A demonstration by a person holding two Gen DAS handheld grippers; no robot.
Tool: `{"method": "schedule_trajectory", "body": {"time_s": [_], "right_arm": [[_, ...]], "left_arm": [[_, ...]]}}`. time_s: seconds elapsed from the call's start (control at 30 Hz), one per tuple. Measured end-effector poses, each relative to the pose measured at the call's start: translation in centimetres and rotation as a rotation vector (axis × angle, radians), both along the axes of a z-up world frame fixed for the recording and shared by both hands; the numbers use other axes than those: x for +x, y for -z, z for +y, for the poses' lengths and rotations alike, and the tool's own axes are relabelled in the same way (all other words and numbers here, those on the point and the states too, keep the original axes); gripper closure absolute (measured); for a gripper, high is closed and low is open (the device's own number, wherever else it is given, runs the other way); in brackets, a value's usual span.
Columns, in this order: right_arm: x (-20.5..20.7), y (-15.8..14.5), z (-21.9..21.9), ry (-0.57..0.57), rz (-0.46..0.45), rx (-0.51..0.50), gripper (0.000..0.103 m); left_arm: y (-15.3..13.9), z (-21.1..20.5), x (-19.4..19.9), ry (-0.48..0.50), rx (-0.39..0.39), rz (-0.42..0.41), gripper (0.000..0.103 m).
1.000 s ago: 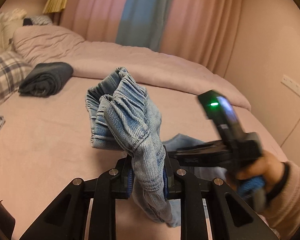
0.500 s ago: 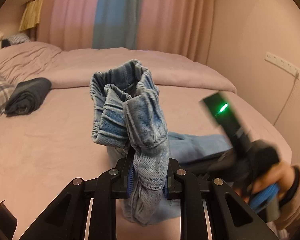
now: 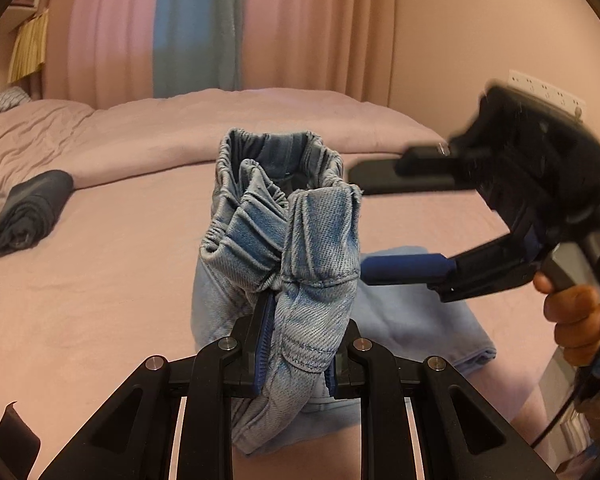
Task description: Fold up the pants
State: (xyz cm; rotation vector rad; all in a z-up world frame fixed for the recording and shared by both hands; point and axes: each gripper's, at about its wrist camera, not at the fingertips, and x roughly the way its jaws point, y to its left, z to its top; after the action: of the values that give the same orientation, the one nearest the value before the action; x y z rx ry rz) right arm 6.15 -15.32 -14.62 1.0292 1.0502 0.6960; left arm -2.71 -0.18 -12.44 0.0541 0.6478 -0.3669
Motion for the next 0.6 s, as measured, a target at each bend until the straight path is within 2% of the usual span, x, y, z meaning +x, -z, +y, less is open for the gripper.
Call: {"method": "schedule_trajectory", "body": {"time_s": [0.17,0.27,0.47,0.6], "right_arm": [[0.2,-1.3,0.2,-0.013,0.012,-0.018,0.037],[0.1,-2.1,-0.5,-0.024,0.032,-0.073,0.034],[1.5,-1.0,-1.2,-0.023,0.147,-0.148,0.029],[2.0,0.3,-2.0,-0.035,0.213,-0.183,0.029]], "left_arm": [[0.5,-1.3,0.6,0.037,0.040,0.021,0.083],[1.0,-2.3,1.1,0.069,0.067,0.041,0.083],[2.0,-3.9,1.9,0.147,0.130,0.091,0.082],[1.7,-3.2,1.4,0.176,0.132,0.109,0.081]]}}
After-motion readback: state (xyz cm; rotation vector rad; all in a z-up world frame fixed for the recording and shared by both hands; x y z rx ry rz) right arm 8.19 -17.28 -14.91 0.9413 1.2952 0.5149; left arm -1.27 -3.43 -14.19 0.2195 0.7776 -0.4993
